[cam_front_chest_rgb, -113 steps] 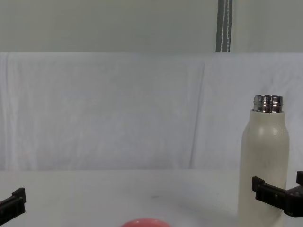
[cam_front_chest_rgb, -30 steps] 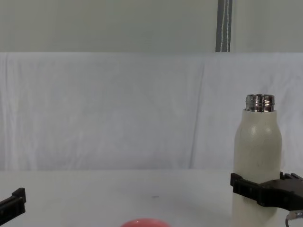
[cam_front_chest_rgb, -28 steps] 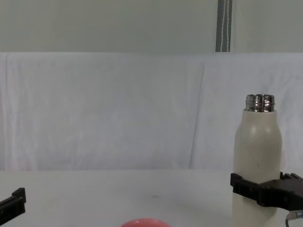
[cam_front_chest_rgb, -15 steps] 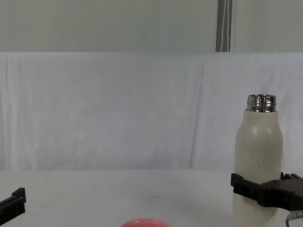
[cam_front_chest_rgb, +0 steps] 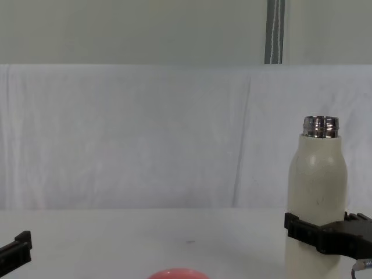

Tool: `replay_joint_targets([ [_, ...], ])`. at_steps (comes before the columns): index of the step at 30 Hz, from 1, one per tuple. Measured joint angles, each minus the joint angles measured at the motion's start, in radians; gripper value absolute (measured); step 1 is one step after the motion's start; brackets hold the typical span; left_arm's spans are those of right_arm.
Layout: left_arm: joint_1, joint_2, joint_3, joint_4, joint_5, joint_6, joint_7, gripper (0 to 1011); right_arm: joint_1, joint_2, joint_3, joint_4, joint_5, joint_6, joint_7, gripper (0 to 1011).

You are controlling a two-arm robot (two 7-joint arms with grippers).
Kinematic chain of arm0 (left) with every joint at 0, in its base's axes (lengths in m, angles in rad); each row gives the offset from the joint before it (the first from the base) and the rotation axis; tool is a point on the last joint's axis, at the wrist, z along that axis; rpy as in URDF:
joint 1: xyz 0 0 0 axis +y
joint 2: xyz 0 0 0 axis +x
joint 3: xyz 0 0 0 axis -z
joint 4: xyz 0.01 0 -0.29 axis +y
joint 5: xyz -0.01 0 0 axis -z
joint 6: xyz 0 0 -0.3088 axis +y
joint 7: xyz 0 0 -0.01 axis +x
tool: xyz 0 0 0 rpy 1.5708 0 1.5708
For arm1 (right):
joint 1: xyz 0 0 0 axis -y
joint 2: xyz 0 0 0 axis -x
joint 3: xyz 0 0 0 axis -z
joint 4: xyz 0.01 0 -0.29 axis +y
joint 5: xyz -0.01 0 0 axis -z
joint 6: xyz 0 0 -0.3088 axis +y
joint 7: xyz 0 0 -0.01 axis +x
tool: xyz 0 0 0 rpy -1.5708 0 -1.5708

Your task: Grasp the thermos with one hand and pour water into the cup lid.

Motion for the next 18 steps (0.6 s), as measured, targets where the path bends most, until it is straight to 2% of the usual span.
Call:
replay_joint_targets([
  [18,0.000,0.000,0.000,0.000,0.000,0.000,0.000,1001,0.000,0.000,-0.001,-0.001,0.000,0.000,0.000,952],
])
